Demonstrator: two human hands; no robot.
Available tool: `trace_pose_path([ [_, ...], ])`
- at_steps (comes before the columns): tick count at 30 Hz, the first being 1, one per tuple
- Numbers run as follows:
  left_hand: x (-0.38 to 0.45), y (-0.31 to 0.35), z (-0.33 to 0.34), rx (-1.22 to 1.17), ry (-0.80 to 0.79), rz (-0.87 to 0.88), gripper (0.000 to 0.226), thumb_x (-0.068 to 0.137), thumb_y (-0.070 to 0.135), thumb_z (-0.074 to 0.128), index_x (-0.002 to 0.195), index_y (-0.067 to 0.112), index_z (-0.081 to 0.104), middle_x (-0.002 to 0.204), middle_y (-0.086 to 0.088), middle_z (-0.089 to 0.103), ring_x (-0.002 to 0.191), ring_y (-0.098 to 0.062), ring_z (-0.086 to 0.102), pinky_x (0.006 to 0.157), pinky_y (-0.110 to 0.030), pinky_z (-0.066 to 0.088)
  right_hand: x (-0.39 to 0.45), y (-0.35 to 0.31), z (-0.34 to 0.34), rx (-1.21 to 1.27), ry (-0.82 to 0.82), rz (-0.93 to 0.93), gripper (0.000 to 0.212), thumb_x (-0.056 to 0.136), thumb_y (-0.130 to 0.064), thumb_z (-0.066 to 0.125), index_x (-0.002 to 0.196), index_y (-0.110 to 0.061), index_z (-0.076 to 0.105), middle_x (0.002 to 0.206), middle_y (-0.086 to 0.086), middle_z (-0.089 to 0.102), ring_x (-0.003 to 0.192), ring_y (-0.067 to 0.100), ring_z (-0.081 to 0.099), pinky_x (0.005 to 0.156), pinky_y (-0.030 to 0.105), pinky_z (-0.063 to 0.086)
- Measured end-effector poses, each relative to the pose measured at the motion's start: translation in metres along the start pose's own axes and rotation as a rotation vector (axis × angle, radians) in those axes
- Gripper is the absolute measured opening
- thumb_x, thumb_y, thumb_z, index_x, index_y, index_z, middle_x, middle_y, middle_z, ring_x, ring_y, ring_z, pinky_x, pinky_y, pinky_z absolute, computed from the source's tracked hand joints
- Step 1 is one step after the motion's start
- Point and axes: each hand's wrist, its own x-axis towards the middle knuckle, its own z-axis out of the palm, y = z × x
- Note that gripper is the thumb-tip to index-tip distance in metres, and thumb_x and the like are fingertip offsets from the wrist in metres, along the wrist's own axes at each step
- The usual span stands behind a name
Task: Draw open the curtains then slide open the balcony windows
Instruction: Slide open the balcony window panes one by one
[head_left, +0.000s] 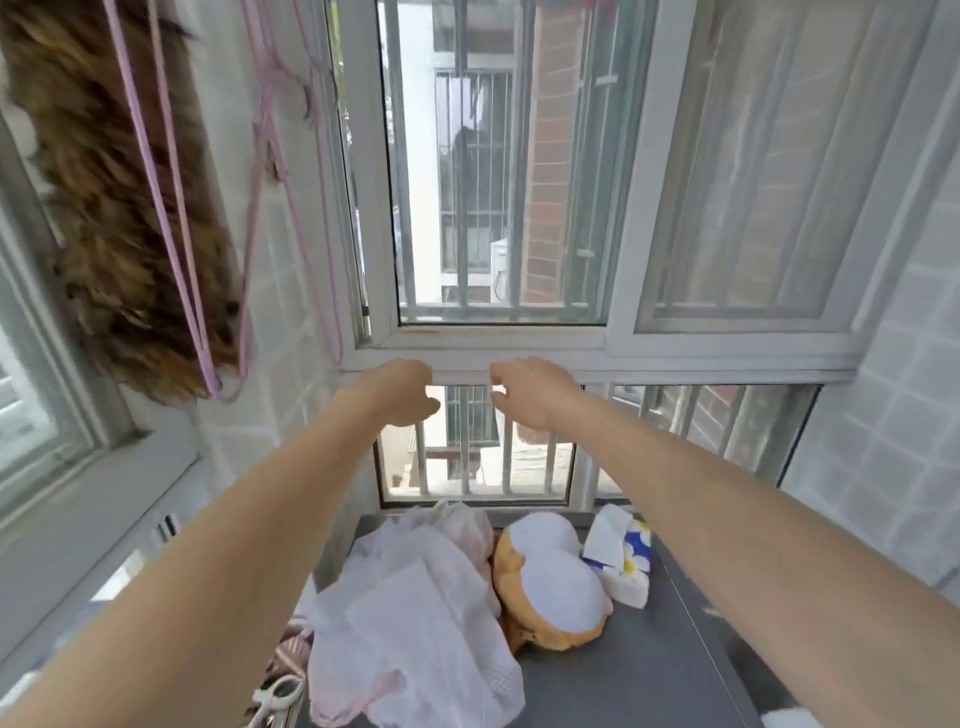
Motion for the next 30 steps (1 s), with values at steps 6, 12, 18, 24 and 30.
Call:
trace_pose_path([
  [6, 0.067, -0.027, 0.009, -0.084, 0.049, -0.099, 0.053, 0.091, 0.028, 0.053, 0.14, 0.011, 0.041, 0.144, -0.011, 0.042, 0.129, -0.03, 0.046, 0.104, -0.047, 0.041, 0.094, 0.014, 0.015, -0.052, 0.002, -0.061, 0.034, 0.097, -0.026, 0.041, 0.127, -0.013, 0.051, 0.13, 0.011, 0.056, 0.116, 0.033, 0.054, 0.088, 0.037, 0.045],
  [12, 0.172, -0.06, 0.056, -0.282, 0.151, -0.262, 0.066, 0.07, 0.043, 0.04, 0.131, 0.018, 0.043, 0.129, -0.012, 0.055, 0.112, -0.032, 0.055, 0.092, -0.05, 0.048, 0.216, 0.026, 0.042, -0.2, 0.113, -0.311, 0.04, 0.094, -0.022, 0.046, 0.133, -0.011, 0.046, 0.137, 0.009, 0.048, 0.13, 0.029, 0.042, 0.108, 0.04, 0.034],
  [18, 0.26, -0.071, 0.086, -0.508, 0.357, -0.369, 0.092, 0.094, 0.033, 0.058, 0.151, 0.004, -0.008, 0.16, -0.018, 0.002, 0.148, -0.03, 0.008, 0.116, -0.041, 0.021, 0.32, 0.032, 0.087, -0.392, 0.258, -0.5, 0.055, 0.097, -0.025, 0.045, 0.147, -0.012, 0.026, 0.16, 0.01, 0.013, 0.149, 0.027, 0.007, 0.122, 0.04, 0.005],
  [24, 0.316, -0.101, 0.105, -0.642, 0.53, -0.34, 0.102, 0.088, 0.037, 0.064, 0.15, -0.002, -0.006, 0.159, -0.017, 0.004, 0.148, -0.028, 0.009, 0.116, -0.04, 0.021, 0.394, 0.014, 0.105, -0.628, 0.466, -0.731, 0.061, 0.097, -0.017, 0.04, 0.152, -0.013, 0.013, 0.161, 0.012, 0.001, 0.149, 0.029, -0.003, 0.121, 0.041, -0.002],
  [30, 0.339, -0.128, 0.132, -0.782, 0.719, -0.34, 0.073, 0.088, 0.041, 0.063, 0.143, 0.005, 0.031, 0.14, -0.012, 0.047, 0.128, -0.027, 0.046, 0.103, -0.042, 0.042, 0.449, -0.033, 0.109, -0.878, 0.51, -0.837, 0.041, 0.097, -0.015, 0.037, 0.135, -0.006, 0.049, 0.147, 0.016, 0.042, 0.142, 0.029, 0.032, 0.121, 0.036, 0.01],
])
